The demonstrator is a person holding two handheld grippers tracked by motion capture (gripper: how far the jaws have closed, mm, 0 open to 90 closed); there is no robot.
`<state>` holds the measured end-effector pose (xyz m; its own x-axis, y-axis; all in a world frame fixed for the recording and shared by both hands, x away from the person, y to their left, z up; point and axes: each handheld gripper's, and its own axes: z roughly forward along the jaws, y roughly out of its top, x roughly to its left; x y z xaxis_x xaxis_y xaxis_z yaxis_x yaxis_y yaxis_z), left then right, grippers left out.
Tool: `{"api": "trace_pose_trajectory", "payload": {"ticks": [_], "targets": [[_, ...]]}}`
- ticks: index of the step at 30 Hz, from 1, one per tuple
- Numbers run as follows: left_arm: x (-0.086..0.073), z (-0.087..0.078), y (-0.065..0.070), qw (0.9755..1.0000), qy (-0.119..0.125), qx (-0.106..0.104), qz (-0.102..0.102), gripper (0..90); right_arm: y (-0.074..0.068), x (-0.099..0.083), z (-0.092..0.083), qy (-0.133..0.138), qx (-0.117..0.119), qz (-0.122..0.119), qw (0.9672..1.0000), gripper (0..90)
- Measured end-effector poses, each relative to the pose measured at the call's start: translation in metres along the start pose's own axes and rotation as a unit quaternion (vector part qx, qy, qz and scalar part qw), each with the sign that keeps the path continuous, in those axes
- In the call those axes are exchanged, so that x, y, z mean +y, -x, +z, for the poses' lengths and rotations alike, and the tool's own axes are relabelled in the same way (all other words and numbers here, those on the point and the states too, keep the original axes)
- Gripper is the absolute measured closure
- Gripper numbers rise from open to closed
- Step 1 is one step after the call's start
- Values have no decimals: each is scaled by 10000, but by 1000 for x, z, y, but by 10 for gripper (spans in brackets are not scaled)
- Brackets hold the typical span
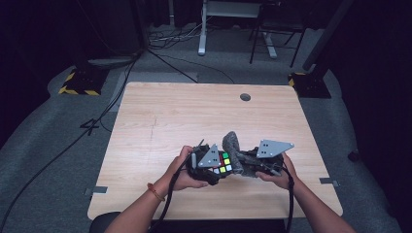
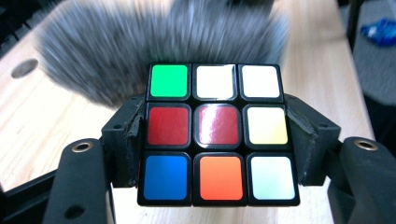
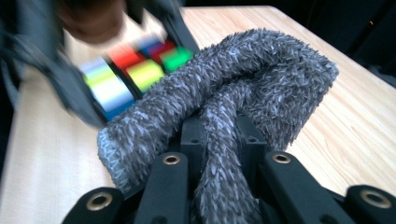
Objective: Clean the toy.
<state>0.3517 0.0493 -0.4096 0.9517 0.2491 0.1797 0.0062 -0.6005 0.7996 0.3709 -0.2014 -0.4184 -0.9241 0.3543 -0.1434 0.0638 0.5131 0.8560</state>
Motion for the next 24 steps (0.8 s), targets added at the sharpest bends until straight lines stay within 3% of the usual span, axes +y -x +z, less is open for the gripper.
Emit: {"api": "trace_pose_trajectory", "payload": {"ticks": [3, 10, 13, 17, 24], "targets": [[0, -8, -4, 9999, 102, 96, -62, 335, 3, -5, 6, -79, -63, 23, 9999, 776], [-7, -18, -15, 9991, 136, 317, -261, 334, -8, -2, 9, -139, 278, -201, 9993, 775], [-10, -18, -18, 9988, 47, 388, -282, 334, -11, 1, 6, -13, 437, -245, 9987, 775], [-11, -12, -16, 9991, -37, 279, -307, 334, -15, 6, 0, 203, 465, -293, 9983, 773], [-7, 1, -4, 9996, -242, 85, -106, 334, -13, 8, -5, 410, 347, -236, 9983, 772]]}}
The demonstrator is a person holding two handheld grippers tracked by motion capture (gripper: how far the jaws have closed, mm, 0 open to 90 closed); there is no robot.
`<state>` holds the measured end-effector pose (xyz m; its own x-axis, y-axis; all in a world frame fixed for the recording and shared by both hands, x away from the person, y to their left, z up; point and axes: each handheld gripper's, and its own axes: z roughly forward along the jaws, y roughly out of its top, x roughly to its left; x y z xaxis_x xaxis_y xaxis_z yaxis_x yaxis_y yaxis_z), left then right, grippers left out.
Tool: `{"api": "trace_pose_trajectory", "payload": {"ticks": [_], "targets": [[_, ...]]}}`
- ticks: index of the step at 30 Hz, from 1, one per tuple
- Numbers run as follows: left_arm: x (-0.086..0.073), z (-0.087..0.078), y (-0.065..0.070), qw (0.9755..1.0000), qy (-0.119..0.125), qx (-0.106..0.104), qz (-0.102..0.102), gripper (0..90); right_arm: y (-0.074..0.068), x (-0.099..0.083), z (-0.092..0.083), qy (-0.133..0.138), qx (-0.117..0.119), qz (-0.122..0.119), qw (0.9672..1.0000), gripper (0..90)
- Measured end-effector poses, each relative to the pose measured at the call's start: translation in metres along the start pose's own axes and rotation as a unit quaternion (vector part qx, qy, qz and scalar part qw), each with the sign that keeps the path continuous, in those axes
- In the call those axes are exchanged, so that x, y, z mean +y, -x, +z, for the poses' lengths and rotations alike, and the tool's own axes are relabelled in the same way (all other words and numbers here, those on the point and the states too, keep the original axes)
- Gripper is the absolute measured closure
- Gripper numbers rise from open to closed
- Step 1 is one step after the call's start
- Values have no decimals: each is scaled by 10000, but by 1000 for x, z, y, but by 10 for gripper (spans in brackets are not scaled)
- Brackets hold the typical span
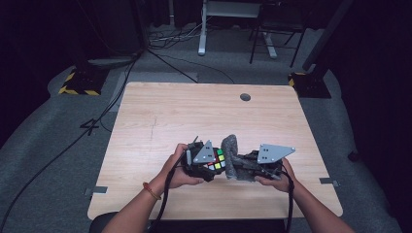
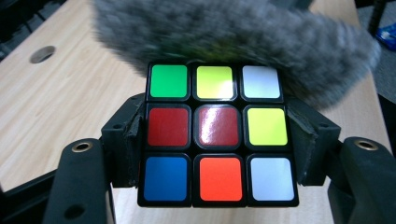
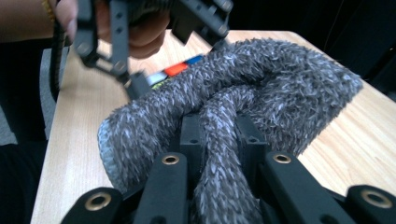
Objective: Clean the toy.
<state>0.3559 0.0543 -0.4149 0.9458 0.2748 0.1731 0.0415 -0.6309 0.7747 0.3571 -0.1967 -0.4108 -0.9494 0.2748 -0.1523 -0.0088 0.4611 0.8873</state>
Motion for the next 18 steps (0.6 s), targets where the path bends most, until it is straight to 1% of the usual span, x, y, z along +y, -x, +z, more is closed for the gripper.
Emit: {"api": "trace_pose_trajectory", "payload": {"ticks": [2, 4, 6, 8, 9, 10, 11, 12, 14, 15, 17, 18], "targets": [[2, 2, 5, 9999, -2, 92, 104, 334, 2, -1, -1, -15, -62, -11, 10000, 770], [5, 1, 8, 9999, 48, 28, 154, 334, 4, -2, 0, -115, -147, 33, 9998, 770], [7, -1, 10, 9998, 127, 21, 166, 335, 8, -6, 2, -265, -185, 111, 9994, 771], [9, -5, 8, 9996, 215, 27, 153, 334, 11, -9, 5, -457, -191, 115, 9987, 770], [9, -6, 7, 9996, 255, 12, 131, 334, 12, -12, 8, -583, -164, 146, 9981, 769], [8, -8, 6, 9995, 290, -4, 109, 334, 13, -13, 10, -651, -112, 155, 9977, 769], [8, -9, 5, 9994, 341, 27, 87, 334, 14, -15, 12, -779, -28, 175, 9968, 767], [7, -11, 4, 9991, 413, 12, 48, 334, 15, -16, 14, -898, -9, 156, 9958, 767], [7, -15, 1, 9985, 553, -53, -21, 334, 16, -20, 18, -1042, 128, 228, 9942, 763], [7, -15, 1, 9983, 574, -82, -27, 334, 16, -21, 20, -993, 158, 266, 9946, 763], [5, -14, 1, 9982, 590, -72, -83, 333, 16, -21, 18, -755, 323, 375, 9959, 764], [4, -13, 0, 9980, 615, -81, -105, 332, 16, -20, 18, -735, 291, 368, 9962, 764]]}}
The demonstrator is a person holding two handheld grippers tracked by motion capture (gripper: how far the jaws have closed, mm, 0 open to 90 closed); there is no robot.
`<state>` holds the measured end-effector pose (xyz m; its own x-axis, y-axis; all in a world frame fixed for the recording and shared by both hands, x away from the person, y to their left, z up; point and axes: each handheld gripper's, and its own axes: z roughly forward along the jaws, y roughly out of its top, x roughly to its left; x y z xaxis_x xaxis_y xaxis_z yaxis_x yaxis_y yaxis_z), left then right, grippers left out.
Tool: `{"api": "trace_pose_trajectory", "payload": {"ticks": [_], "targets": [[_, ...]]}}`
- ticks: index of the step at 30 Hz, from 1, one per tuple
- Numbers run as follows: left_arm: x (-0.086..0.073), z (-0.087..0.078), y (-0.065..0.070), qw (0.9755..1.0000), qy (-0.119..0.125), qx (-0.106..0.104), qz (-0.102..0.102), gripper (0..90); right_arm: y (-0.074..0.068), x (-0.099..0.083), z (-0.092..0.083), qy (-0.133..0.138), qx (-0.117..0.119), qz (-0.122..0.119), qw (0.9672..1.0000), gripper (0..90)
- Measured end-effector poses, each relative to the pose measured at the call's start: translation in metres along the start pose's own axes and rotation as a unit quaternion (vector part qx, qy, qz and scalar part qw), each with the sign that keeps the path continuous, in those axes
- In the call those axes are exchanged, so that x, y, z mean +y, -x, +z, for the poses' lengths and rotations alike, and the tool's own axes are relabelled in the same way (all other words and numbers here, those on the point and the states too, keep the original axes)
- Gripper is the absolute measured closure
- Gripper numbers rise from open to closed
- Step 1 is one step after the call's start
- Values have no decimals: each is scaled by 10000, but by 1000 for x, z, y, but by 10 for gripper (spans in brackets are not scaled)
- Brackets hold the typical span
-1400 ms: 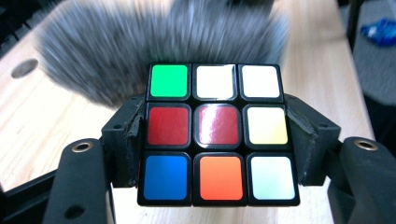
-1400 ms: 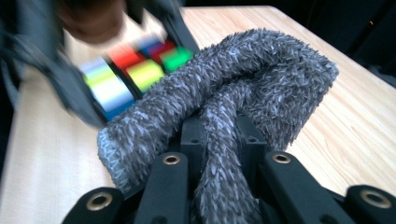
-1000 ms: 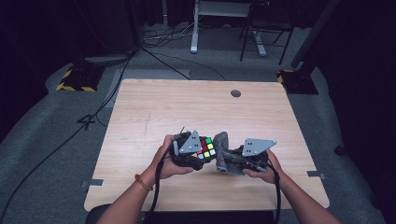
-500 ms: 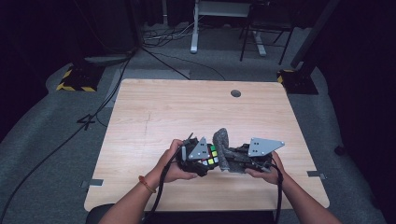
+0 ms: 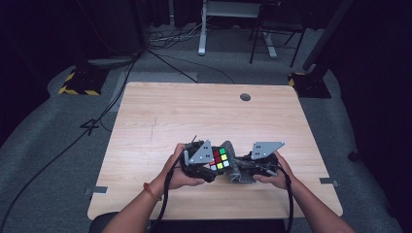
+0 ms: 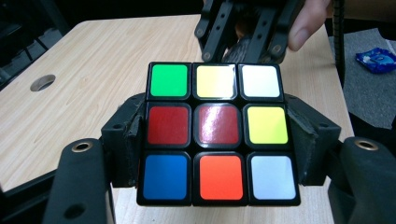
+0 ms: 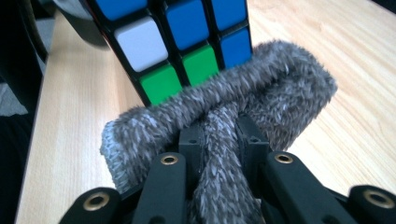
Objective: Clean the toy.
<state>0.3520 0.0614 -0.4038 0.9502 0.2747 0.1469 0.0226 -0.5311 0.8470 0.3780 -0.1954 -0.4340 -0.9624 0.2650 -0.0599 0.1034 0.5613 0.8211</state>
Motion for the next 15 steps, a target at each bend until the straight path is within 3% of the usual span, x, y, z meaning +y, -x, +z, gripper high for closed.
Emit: {"api": "trace_pose_trajectory", "payload": {"ticks": [6, 15], "targets": [[-7, 2, -4, 9996, -269, -9, -15, 326, 5, 1, -12, 440, -7, 186, 9989, 768], [-8, 8, -3, 9990, -448, 78, 40, 326, 3, 2, -15, 563, -101, 147, 9983, 770]]}}
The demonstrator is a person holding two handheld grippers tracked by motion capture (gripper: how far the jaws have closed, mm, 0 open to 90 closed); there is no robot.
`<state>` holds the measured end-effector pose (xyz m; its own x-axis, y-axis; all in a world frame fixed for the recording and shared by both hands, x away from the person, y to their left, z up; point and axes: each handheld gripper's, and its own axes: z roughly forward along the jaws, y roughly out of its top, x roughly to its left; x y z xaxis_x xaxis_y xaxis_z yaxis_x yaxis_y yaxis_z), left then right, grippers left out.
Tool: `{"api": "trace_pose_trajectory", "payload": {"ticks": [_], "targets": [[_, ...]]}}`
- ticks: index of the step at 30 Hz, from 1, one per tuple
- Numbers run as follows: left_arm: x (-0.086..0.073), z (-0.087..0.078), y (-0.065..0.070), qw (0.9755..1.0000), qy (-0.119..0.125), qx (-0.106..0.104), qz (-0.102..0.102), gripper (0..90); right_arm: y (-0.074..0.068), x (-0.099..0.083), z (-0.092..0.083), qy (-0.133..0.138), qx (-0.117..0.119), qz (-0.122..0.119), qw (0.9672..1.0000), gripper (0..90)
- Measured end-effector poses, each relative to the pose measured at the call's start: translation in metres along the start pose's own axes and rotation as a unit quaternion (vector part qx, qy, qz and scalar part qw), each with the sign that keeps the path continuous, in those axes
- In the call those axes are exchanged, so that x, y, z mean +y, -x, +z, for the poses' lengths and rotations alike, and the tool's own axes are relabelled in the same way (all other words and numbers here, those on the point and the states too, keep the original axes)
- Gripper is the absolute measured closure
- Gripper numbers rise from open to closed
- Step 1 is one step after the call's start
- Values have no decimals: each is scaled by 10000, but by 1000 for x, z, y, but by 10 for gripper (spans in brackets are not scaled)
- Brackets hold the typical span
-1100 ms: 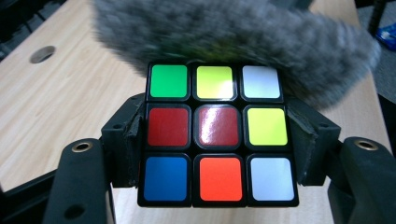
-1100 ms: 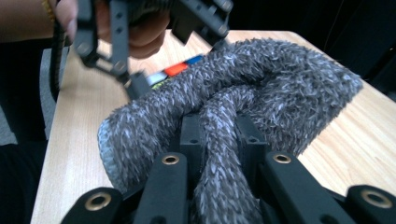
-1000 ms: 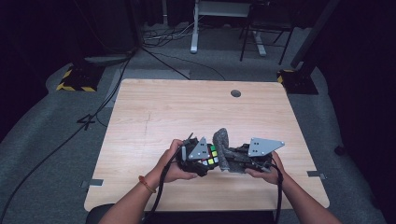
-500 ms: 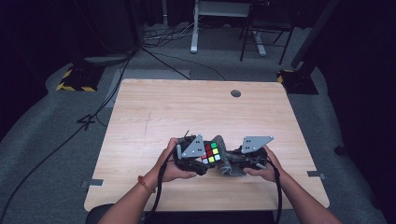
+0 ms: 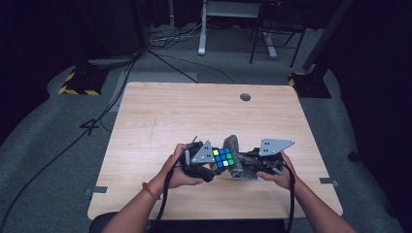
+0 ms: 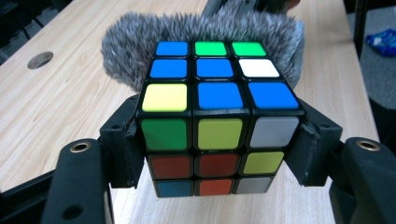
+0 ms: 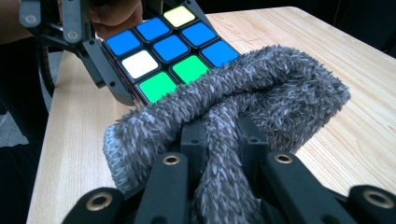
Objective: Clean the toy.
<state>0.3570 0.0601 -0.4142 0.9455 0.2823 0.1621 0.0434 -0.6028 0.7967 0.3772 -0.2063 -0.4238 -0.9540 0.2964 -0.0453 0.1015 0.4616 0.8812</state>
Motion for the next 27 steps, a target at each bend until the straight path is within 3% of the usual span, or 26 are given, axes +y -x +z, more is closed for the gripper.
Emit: {"api": "trace_pose_trajectory", "payload": {"ticks": [9, 11, 15, 18, 19, 21, 24, 27], "targets": [[-1, 12, 1, 9995, -308, 44, 76, 326, -3, 2, -1, 123, 12, -45, 9999, 773], [0, 13, 2, 9995, -271, 101, 106, 329, -6, 4, -1, 100, -45, -135, 9998, 773], [1, 10, 0, 9997, -174, 143, 93, 332, -4, 4, -2, 150, -131, -80, 9998, 772], [2, 6, 0, 9999, -80, 102, 88, 334, -4, 4, 1, -47, -320, -140, 9994, 768], [2, 5, 0, 9999, -54, 64, 75, 334, -3, 2, 5, -267, -440, -168, 9985, 768], [4, 4, 0, 9998, -63, 112, 129, 334, 0, -3, 11, -572, -460, -170, 9972, 767], [3, 3, -1, 9999, -51, 134, 65, 334, 2, -9, 18, -833, -258, -109, 9961, 768], [1, 2, -6, 9998, -39, 198, -2, 333, -2, -10, 23, -991, -27, -201, 9949, 768]]}}
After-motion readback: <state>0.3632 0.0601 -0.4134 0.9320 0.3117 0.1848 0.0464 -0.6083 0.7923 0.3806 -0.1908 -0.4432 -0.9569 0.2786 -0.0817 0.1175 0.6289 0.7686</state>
